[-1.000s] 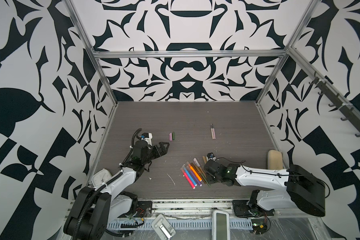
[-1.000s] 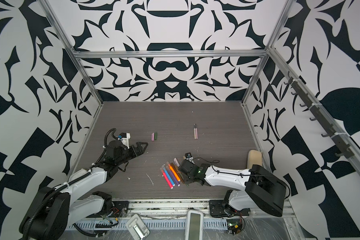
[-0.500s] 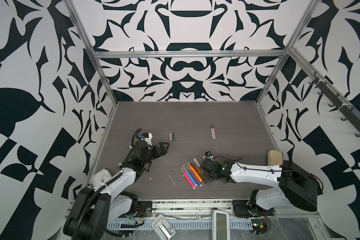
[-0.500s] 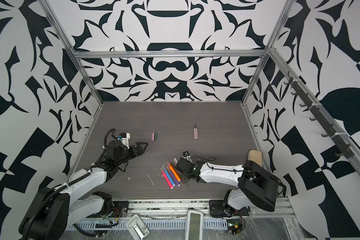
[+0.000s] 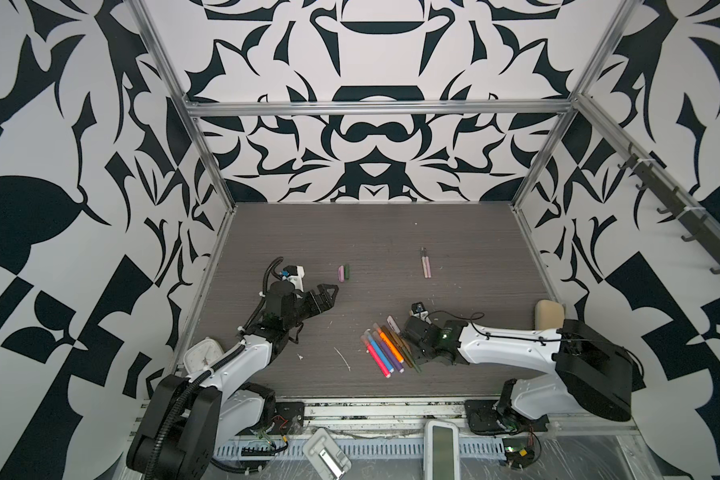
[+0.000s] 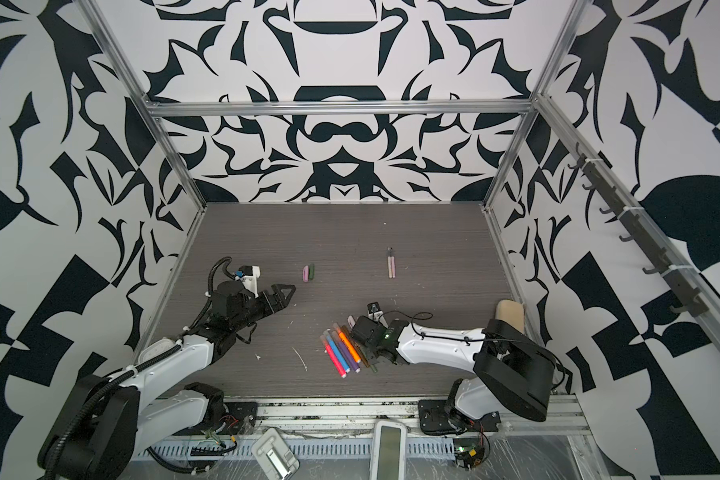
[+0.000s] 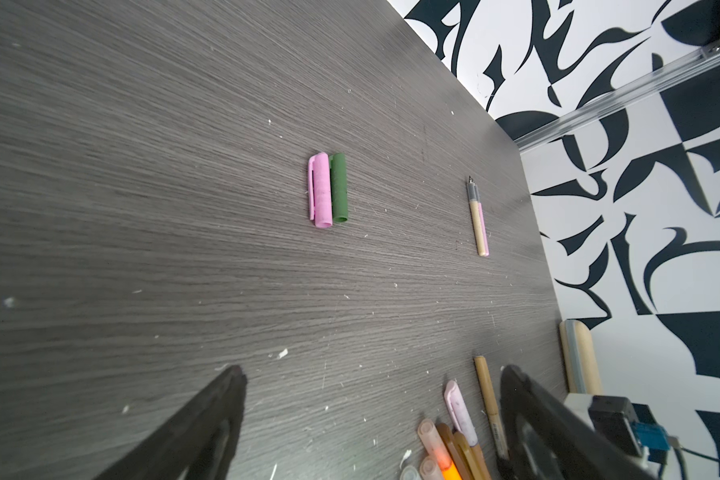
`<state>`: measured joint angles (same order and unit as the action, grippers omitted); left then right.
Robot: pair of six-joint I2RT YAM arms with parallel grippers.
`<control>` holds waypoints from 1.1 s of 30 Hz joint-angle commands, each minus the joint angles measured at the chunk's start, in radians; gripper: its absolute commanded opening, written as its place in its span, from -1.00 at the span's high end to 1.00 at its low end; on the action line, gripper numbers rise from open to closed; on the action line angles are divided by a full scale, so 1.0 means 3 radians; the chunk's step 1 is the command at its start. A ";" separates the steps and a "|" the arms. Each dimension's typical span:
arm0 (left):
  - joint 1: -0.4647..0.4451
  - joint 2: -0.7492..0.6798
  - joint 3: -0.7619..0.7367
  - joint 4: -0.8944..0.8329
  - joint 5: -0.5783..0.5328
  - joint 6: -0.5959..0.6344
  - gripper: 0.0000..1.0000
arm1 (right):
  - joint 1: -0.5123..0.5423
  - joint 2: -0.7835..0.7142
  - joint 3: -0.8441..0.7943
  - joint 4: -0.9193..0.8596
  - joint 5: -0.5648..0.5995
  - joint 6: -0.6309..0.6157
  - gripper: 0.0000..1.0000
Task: Open the pen caps
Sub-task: 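Lift the tan pen toward the left gripper while the left gripper approaches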
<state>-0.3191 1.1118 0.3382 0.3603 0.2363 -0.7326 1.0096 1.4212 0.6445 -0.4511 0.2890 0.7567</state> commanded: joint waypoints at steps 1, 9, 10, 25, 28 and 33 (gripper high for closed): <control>0.0012 0.0000 -0.0018 0.0019 0.0074 0.0008 -0.78 | -0.0032 0.0004 -0.0027 -0.0193 -0.0025 -0.0072 0.88; -0.0366 0.0498 0.0616 -0.0051 0.0275 0.0330 -0.78 | -0.0507 -0.0634 0.0137 -0.0407 -0.0631 -0.0595 1.00; -0.0437 0.0677 0.0760 -0.0089 0.0278 0.0387 -0.78 | -0.0570 -0.0759 0.0142 -0.0378 -0.0747 -0.0664 1.00; -0.0740 0.2236 0.1972 0.0130 0.0992 0.0356 -0.72 | -0.0824 -0.1154 0.0425 -0.0335 -0.1189 -0.0744 1.00; -0.0777 0.2302 0.2052 0.0229 0.1224 0.0138 -0.58 | -0.0824 -0.1049 0.0519 -0.0247 -0.1111 -0.0733 1.00; -0.0912 0.2333 0.2090 0.0327 0.1403 -0.0024 -0.51 | -0.0832 -0.0762 0.0732 -0.0148 -0.0896 -0.0807 1.00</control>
<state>-0.5728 1.7969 0.9394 0.3988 0.5770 -0.6907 0.7662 1.1637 0.7971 -0.5430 -0.0341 0.5232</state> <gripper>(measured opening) 0.760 0.122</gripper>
